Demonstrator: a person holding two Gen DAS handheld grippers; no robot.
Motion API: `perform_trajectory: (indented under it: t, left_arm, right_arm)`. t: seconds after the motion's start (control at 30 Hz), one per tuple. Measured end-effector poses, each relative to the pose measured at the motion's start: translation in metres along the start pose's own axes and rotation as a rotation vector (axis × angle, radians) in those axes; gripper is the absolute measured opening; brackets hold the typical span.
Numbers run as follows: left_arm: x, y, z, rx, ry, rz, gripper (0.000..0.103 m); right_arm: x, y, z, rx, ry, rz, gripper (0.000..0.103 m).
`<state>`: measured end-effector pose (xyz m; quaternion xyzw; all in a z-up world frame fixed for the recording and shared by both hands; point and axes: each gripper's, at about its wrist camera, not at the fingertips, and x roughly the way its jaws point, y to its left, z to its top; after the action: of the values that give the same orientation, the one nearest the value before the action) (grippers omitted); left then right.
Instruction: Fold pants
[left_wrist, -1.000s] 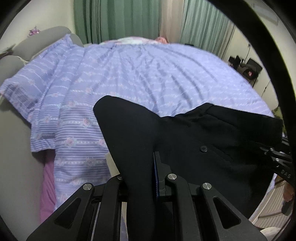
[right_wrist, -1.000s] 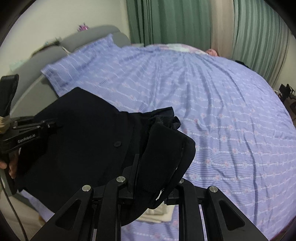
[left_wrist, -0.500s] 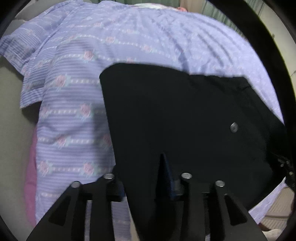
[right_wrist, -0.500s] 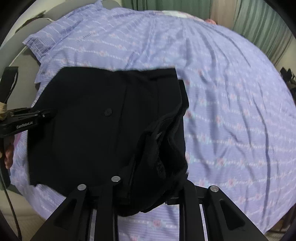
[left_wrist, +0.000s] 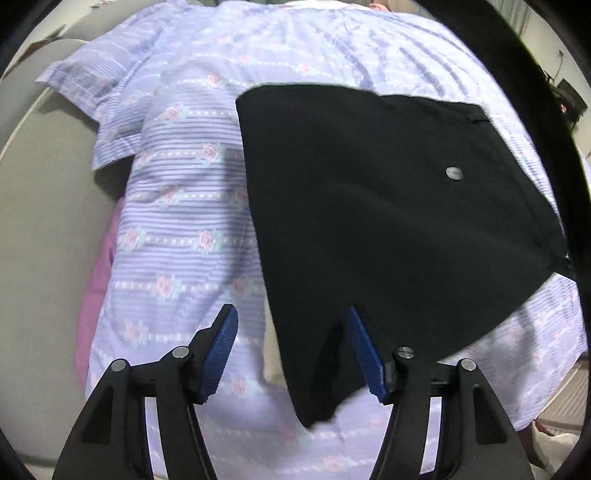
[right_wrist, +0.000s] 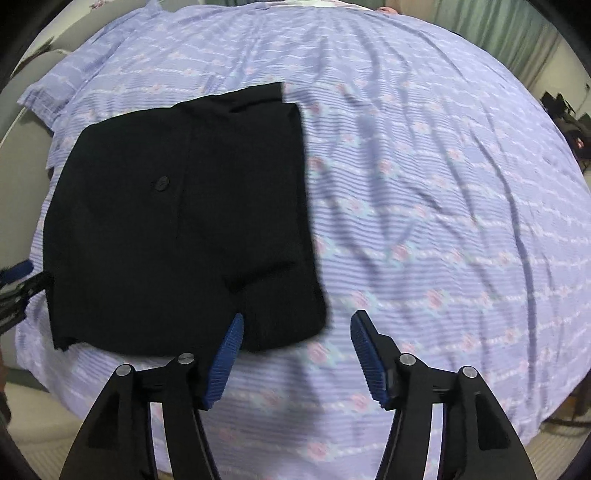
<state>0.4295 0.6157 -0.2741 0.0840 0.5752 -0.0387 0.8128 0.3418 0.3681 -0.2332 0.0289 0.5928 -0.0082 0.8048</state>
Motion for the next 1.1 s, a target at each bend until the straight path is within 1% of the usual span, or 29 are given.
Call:
perform_trajectory:
  t: [0.1,0.17,0.23,0.37,0.47,0.5,0.53,0.6,0.67,0.73,0.83,0.93,1.0,1.1]
  left_arm:
    - [-0.026,-0.014,-0.001,-0.014,-0.043,0.003,0.067]
    - [-0.053,-0.032,-0.004,-0.018,-0.085,-0.011,0.071]
    - [-0.077,-0.051,-0.006,-0.015,-0.128,-0.018,0.074]
    - [-0.133,-0.097,-0.006,-0.008,-0.237,-0.029,0.084]
    - [-0.175,-0.134,-0.002,-0.014,-0.309,-0.056,0.090]
    - [-0.186,-0.145,-0.002,-0.016,-0.328,-0.063,0.090]
    - [-0.200,-0.161,-0.003,-0.020,-0.360,-0.070,0.090]
    - [-0.222,-0.185,-0.005,-0.035,-0.395,-0.073,0.094]
    - [-0.245,-0.210,-0.008,-0.056,-0.435,-0.089,0.100]
    - [-0.264,-0.236,-0.010,-0.076,-0.464,-0.095,0.103]
    - [-0.289,-0.274,-0.016,-0.086,-0.497,-0.105,0.103]
    - [-0.311,-0.316,-0.023,-0.077,-0.531,-0.086,0.103]
    - [-0.322,-0.342,-0.027,-0.077,-0.547,-0.069,0.103]
    - [-0.331,-0.371,-0.034,-0.075,-0.565,-0.063,0.103]
  right_arm:
    - [-0.021,-0.016,-0.012,-0.013,-0.036,-0.034,0.065]
    - [-0.039,-0.029,-0.018,-0.017,-0.063,-0.023,0.069]
    - [-0.065,-0.045,-0.026,-0.016,-0.106,-0.011,0.075]
    - [-0.125,-0.078,-0.038,-0.027,-0.218,0.004,0.082]
    - [-0.175,-0.113,-0.042,-0.035,-0.319,0.019,0.091]
    - [-0.187,-0.120,-0.044,-0.035,-0.341,0.021,0.094]
    - [-0.198,-0.129,-0.045,-0.035,-0.362,0.023,0.095]
    - [-0.225,-0.151,-0.052,-0.030,-0.413,0.032,0.095]
    - [-0.247,-0.171,-0.059,-0.023,-0.455,0.041,0.096]
    - [-0.267,-0.194,-0.067,-0.016,-0.488,0.053,0.097]
    - [-0.291,-0.229,-0.079,-0.014,-0.529,0.060,0.097]
    - [-0.314,-0.264,-0.095,-0.025,-0.565,0.052,0.097]
    - [-0.324,-0.283,-0.104,-0.032,-0.578,0.049,0.097]
    - [-0.339,-0.315,-0.118,-0.043,-0.597,0.053,0.097]
